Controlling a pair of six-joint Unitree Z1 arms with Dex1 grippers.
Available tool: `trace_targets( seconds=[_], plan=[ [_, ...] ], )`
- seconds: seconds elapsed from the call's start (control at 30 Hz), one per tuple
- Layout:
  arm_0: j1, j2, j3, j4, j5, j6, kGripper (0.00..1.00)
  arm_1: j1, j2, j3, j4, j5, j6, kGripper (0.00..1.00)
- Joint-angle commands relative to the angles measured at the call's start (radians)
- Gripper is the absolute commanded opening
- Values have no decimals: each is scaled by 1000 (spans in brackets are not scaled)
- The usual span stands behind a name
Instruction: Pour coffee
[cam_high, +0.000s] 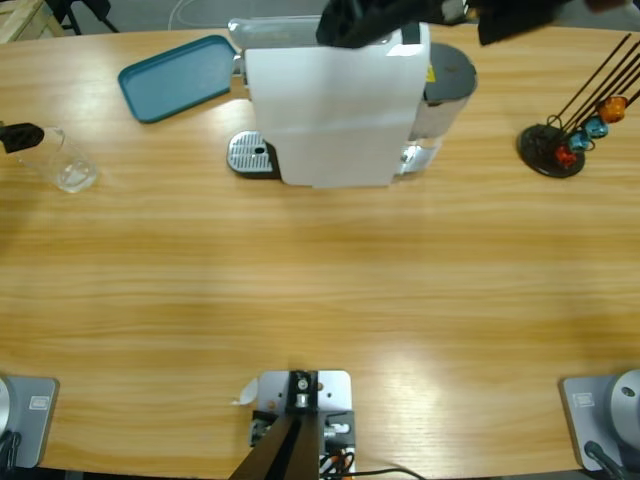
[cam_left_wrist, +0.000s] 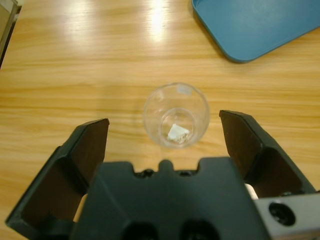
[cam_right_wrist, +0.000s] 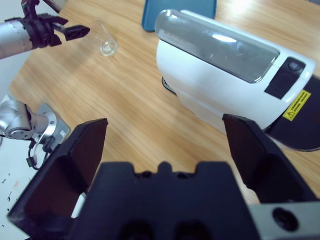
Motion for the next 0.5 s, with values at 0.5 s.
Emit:
trace_targets(
  seconds=[0.5],
  plan=[
    [34,271,147,-378,-33,39,892,-9,80,59,-55,21,49,1000]
  ],
)
